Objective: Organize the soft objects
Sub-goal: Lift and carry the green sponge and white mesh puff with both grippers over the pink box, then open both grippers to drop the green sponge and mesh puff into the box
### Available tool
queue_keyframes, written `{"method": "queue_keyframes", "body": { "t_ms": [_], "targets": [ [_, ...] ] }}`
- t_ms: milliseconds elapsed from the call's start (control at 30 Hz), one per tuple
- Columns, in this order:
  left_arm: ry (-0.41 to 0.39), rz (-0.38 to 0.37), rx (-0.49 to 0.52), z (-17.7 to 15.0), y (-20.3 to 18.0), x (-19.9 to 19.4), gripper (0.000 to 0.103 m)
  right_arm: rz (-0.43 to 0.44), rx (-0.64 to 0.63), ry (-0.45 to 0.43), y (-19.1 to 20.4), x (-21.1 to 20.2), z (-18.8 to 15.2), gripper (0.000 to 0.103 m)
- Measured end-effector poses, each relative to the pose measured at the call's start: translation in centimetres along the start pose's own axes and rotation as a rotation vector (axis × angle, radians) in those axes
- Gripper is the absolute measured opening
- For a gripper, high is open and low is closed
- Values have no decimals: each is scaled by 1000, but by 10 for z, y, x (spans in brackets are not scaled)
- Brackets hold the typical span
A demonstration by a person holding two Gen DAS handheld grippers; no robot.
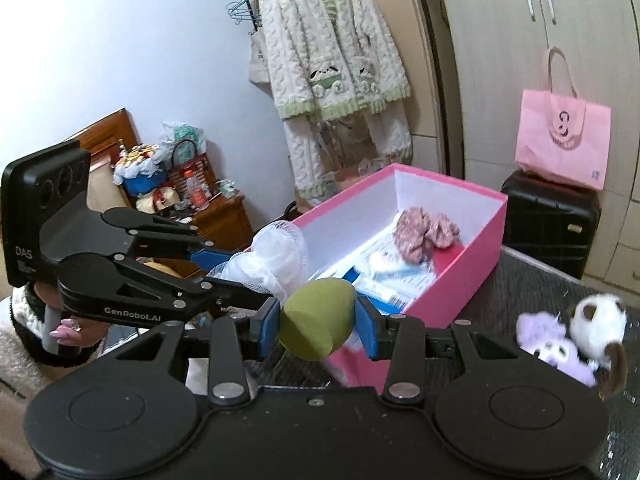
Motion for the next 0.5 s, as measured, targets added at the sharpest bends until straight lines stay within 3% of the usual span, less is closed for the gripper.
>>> {"method": "queue_keyframes", "body": {
  "t_ms": [300,500],
  "targets": [
    [35,65,-30,17,51,39,33,-49,-28,1,-27,42,32,47],
    [105,134,20,19,75,77,34,-53,-21,70,-42,83,44,47]
  ]
}}
Point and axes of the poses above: each gripper's, at about its wrist camera, not at the fingertips, and x roughly the way its jaws point, y to its left, z to its top, the point moved 9 cm from there along x, roughly the way its jaws point, and after that the axes turned 3 degrees about -z, right-handed, at the moved point
